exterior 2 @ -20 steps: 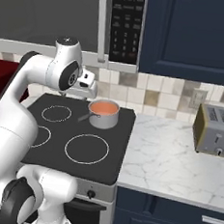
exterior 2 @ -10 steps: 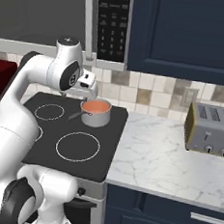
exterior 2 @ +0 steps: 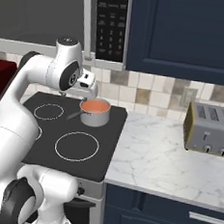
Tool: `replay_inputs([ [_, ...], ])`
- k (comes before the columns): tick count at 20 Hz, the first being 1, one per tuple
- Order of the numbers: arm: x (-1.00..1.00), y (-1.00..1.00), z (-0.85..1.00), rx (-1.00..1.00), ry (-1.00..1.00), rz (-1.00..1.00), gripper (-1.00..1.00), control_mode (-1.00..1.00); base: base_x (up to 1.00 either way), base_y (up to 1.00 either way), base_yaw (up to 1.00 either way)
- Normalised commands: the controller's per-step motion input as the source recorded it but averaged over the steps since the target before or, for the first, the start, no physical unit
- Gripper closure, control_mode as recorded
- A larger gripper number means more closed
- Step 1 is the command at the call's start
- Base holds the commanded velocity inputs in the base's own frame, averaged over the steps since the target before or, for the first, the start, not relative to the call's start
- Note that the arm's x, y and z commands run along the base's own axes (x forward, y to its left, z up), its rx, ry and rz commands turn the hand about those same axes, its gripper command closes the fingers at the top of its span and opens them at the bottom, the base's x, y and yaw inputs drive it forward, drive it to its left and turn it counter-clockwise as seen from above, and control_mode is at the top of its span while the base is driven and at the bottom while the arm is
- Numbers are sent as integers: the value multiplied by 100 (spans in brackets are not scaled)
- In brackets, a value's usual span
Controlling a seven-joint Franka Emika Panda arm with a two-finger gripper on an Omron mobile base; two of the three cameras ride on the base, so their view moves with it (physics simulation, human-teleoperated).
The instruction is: Wait until the marinara sauce is simmered to a deep red color and then turn off the stove.
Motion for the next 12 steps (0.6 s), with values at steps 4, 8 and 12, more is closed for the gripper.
replay_inputs([
  [4,0,0,0,0,0,0,-100,100,-14,-33,0],
  [8,0,0,0,0,0,0,-100,100,-19,-30,0],
  [12,0,0,0,0,0,0,-100,100,-25,-24,0],
])
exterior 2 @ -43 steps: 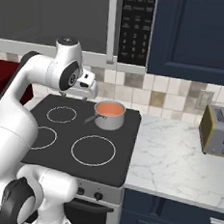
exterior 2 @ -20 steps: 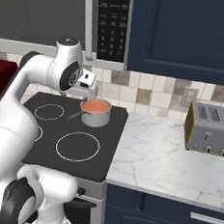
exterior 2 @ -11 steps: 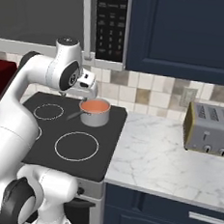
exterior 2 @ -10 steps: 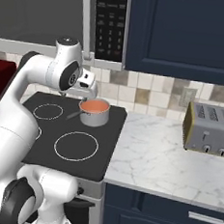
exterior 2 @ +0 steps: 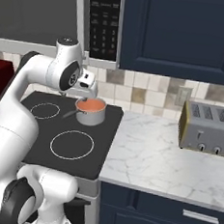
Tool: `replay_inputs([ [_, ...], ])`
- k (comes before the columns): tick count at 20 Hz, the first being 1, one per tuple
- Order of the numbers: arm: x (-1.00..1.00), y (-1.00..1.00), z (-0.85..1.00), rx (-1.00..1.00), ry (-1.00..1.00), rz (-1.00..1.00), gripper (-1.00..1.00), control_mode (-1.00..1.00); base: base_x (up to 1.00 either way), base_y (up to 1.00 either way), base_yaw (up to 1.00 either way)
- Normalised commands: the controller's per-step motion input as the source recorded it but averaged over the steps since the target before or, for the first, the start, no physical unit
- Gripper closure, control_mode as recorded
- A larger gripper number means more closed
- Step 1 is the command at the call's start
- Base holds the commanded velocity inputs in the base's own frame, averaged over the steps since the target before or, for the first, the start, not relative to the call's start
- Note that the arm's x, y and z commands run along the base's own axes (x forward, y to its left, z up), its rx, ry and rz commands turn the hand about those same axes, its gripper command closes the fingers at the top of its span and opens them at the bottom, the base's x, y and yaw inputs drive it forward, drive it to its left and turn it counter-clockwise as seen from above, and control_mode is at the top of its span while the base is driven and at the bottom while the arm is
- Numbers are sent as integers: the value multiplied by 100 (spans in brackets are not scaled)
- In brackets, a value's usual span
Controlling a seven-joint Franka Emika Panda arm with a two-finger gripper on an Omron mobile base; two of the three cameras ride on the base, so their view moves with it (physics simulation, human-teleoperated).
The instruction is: Wait until the marinara sauce is simmered to a deep red color and then turn off the stove.
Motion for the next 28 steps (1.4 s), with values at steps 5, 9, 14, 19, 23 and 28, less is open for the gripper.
replay_inputs([
  [5,0,0,0,0,0,0,-100,100,-35,-11,0],
  [9,0,0,0,0,0,0,-100,100,-38,-20,0],
  [14,0,0,0,0,0,0,-100,100,-13,-17,0],
  [19,0,0,0,0,0,0,-100,100,0,0,0],
  [23,0,0,0,0,0,0,-100,100,0,0,0],
  [28,0,0,0,0,0,0,-100,-100,0,0,0],
])
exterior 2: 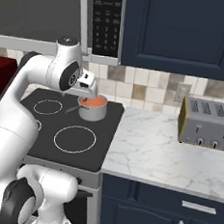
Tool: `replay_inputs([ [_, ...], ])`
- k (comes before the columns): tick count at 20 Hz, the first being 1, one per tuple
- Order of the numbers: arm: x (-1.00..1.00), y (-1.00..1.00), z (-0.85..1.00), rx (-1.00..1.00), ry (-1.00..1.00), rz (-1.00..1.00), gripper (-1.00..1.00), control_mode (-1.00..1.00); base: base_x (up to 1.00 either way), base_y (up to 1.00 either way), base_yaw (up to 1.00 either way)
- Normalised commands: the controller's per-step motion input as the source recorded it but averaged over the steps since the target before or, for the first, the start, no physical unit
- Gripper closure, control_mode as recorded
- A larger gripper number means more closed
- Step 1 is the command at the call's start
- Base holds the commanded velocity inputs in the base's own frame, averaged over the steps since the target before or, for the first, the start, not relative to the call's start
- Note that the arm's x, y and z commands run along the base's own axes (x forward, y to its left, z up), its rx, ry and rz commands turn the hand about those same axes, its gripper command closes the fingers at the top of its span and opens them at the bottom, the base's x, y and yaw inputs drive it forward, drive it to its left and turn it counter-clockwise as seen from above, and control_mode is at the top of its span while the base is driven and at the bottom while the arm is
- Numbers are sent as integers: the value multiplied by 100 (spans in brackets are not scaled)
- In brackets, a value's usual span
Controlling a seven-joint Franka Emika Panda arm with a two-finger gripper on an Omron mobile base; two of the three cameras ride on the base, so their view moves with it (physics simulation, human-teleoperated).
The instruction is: Wait until the marinara sauce is simmered to a deep red color and then turn off the stove.
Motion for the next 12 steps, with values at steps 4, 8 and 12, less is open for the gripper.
replay_inputs([
  [4,0,0,0,0,0,0,-100,-100,0,0,0],
  [8,-2,3,0,0,1,0,-100,-100,0,0,0],
  [12,-6,46,0,0,0,0,-100,-100,0,0,0],
])
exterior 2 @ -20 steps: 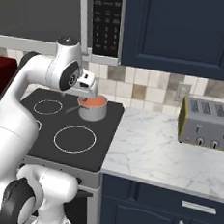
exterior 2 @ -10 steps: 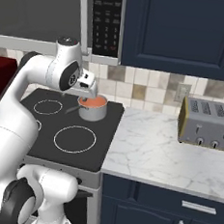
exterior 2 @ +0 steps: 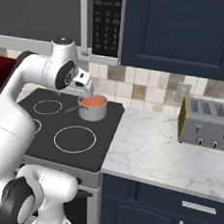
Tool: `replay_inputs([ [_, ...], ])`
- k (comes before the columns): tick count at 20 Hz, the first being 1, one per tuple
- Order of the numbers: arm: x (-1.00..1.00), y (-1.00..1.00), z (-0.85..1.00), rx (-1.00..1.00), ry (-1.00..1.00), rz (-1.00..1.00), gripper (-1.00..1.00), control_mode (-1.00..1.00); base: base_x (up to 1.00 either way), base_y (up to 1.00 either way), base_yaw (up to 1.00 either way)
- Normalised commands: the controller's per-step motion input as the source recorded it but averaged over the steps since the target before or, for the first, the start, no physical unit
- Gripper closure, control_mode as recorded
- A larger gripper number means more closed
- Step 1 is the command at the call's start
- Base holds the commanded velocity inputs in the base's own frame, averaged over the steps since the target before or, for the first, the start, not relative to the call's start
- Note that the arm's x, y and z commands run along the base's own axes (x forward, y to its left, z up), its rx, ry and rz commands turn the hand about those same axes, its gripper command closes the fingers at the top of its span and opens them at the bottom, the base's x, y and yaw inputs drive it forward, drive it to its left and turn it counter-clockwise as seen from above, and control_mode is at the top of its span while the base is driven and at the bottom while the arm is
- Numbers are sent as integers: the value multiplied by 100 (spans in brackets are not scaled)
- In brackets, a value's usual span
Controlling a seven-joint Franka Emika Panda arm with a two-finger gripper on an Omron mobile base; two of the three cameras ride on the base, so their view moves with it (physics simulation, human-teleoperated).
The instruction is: Wait until the marinara sauce is simmered to a deep red color and then turn off the stove.
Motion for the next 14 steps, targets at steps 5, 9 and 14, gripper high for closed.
replay_inputs([
  [5,-28,65,0,0,-3,0,-100,-100,0,0,0],
  [9,-26,71,0,0,-6,0,-100,-100,0,0,0],
  [14,-17,90,-11,0,-13,-3,-100,-100,0,0,0],
])
